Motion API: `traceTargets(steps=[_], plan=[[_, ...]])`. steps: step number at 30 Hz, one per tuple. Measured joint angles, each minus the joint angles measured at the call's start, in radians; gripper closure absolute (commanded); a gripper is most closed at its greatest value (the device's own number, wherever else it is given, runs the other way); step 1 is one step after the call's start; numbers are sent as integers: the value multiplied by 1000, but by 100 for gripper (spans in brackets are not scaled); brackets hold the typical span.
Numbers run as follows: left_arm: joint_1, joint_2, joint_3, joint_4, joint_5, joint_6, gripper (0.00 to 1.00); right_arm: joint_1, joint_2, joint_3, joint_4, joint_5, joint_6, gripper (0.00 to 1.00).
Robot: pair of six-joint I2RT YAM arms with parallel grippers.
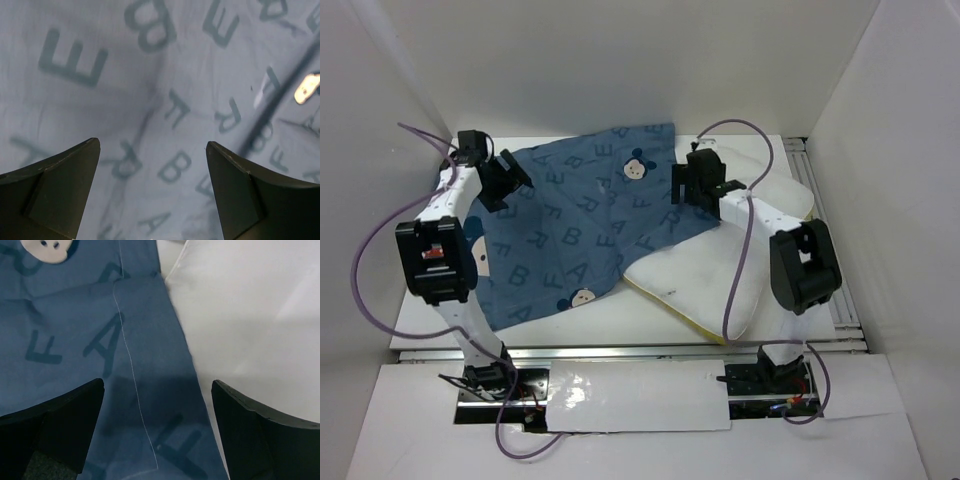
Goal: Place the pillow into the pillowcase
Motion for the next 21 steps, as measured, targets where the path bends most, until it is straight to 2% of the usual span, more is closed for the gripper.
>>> traceTargets(steps=[1,3,4,5,6,7,15,21], plan=[[0,32,29,-2,-1,6,0,0,27,18,-13,-2,0,6],[0,99,96,-21,-3,17,0,0,74,48,-48,-2,-1,24],[0,133,132,-31,-3,29,0,0,91,59,-66,-1,-2,43],[0,170,172,-38,-2,38,0,-3,105,69,-91,2,1,82],[0,195,192,-40,-2,47,0,-4,111,81,-116,7,0,94],[-1,215,208,-42,-2,57,0,-4,113,93,-141,13,8,100],[-1,290,270,-80,15,138,0,-25,10,84,-287,126,71,100],[1,275,238,-62,39,214,0,-163,-131,61,-356,216,111,100]])
